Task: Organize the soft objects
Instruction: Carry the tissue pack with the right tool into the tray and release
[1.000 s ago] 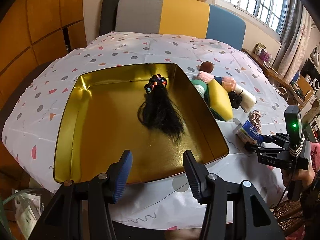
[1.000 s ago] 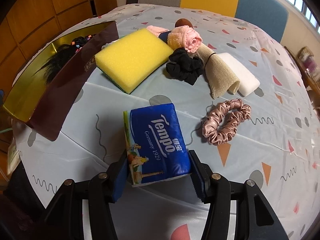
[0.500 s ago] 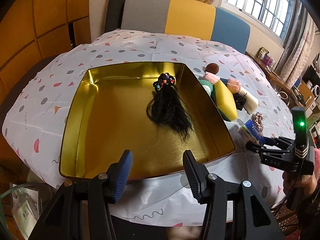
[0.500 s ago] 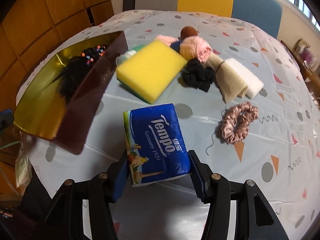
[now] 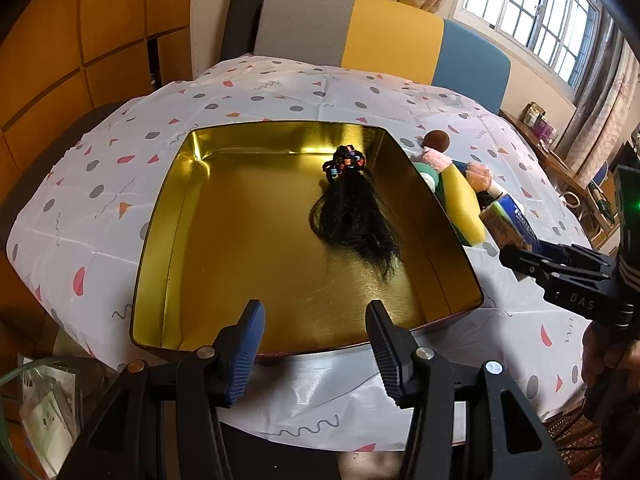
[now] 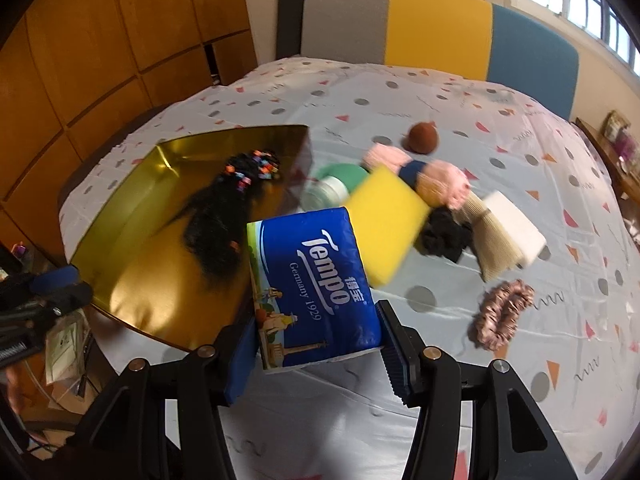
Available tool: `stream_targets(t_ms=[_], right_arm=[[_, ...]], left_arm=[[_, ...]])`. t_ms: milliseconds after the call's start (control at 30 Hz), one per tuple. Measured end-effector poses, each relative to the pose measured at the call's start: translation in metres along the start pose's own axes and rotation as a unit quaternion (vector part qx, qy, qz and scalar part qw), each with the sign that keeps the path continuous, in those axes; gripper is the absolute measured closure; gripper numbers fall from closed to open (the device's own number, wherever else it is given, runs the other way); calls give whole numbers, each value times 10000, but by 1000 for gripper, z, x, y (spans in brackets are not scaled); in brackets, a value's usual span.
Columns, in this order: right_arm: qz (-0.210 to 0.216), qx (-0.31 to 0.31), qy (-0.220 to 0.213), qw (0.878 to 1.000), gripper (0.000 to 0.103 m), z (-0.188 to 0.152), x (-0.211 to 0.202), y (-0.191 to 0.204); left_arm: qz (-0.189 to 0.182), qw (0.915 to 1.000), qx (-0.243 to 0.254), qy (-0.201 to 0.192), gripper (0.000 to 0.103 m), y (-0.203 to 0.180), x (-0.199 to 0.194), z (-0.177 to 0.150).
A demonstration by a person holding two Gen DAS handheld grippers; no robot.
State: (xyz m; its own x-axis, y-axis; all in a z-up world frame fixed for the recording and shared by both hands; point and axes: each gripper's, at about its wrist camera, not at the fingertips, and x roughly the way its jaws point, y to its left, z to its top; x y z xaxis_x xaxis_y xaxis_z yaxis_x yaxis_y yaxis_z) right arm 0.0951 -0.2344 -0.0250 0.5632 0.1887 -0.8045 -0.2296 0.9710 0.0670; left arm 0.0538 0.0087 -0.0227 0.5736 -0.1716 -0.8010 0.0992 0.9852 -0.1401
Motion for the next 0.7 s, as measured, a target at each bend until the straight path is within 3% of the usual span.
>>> stream_targets(t_ms=[333,500,700], right_arm=[[401,-479,13,9980,47,20,10,59],[608,-846,341,9940,47,23,36,96],[374,-1220,817,9885,47,22,77,120]], left_arm=[[74,9994,-318,-125,50,21,-5,3],[140,9988,-436,-189,50,31,-8,5],[246,9984,-471,-218,50,38,-10,5]])
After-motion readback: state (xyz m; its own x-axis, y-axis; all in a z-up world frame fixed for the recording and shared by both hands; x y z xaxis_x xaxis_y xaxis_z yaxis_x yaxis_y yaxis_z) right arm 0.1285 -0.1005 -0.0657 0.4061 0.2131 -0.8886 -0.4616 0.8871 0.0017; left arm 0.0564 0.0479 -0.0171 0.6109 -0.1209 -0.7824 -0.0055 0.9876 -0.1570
